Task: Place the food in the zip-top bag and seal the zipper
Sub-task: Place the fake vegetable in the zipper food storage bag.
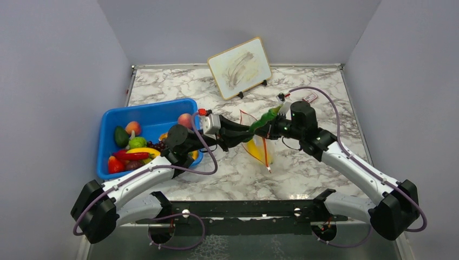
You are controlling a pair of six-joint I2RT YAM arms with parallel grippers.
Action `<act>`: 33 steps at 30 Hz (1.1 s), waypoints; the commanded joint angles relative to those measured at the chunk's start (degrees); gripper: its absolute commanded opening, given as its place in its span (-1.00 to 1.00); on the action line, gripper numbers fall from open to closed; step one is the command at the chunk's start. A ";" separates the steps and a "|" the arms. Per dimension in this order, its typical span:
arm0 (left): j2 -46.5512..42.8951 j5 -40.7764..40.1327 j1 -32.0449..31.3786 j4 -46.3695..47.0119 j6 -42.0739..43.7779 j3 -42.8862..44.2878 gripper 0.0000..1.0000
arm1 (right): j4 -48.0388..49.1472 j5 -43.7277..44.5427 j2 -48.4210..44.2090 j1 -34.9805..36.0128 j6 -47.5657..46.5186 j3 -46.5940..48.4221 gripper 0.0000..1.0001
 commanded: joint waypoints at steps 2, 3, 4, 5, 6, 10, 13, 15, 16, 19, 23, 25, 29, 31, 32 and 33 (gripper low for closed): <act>2.85 10.13 -1.41 5.84 13.24 1.83 -1.00 | -0.78 -2.00 -2.67 0.03 -1.83 3.34 -0.98; 3.31 10.55 -1.44 5.80 14.47 1.67 -1.00 | -0.99 -2.09 -3.03 -0.03 -1.87 3.46 -0.99; 3.82 10.65 -1.49 5.80 15.76 1.50 -1.00 | -1.05 -2.24 -3.37 0.02 -1.82 3.41 -0.99; 4.30 10.73 -1.49 5.78 16.95 1.32 -1.00 | -1.12 -2.27 -3.79 0.03 -1.82 3.33 -0.98; 4.75 10.79 -1.49 5.65 17.81 1.14 -1.00 | -1.21 -2.27 -4.14 -0.05 -1.78 3.32 -0.99; 6.09 12.47 -1.49 4.59 21.34 0.82 -1.00 | -2.19 -2.19 -5.41 -0.04 -2.05 3.70 -0.98; 6.68 13.80 -1.48 1.18 25.24 1.33 -1.00 | -2.43 -1.87 -6.30 -0.05 -1.97 3.97 -0.98; 6.81 13.73 -1.49 -1.35 28.35 1.43 -1.00 | -2.75 -1.61 -6.67 -0.06 -1.97 4.34 -0.98; 6.81 13.60 -1.48 -2.42 29.74 1.42 -1.00 | -2.92 -1.45 -6.61 0.00 -2.03 4.48 -0.99; 6.72 13.74 -1.45 -5.48 33.82 1.35 -1.00 | -3.51 -1.47 -6.48 -0.03 -2.32 4.77 -0.99; 7.00 13.87 -1.48 -9.12 38.73 1.53 -1.00 | -3.52 -1.53 -6.69 0.03 -2.32 4.56 -0.99; 7.45 13.80 -1.49 -11.44 41.16 2.44 -0.93 | -3.68 -1.57 -6.73 0.02 -2.45 4.65 -0.98; 8.19 13.91 -1.49 -15.01 43.90 4.02 -0.64 | -4.10 -1.33 -7.04 -0.04 -2.59 4.81 -0.99; 8.18 13.28 -1.49 -17.20 44.80 4.63 -0.35 | -4.45 -0.94 -7.15 -0.01 -2.74 4.96 -0.98; 7.95 13.00 -1.49 -18.16 45.21 4.69 -0.17 | -4.56 -0.81 -7.28 -0.05 -2.77 5.00 -0.98; 7.63 13.05 -1.47 -18.91 45.62 4.67 -0.04 | -4.64 -0.66 -7.25 -0.06 -2.76 4.94 -0.99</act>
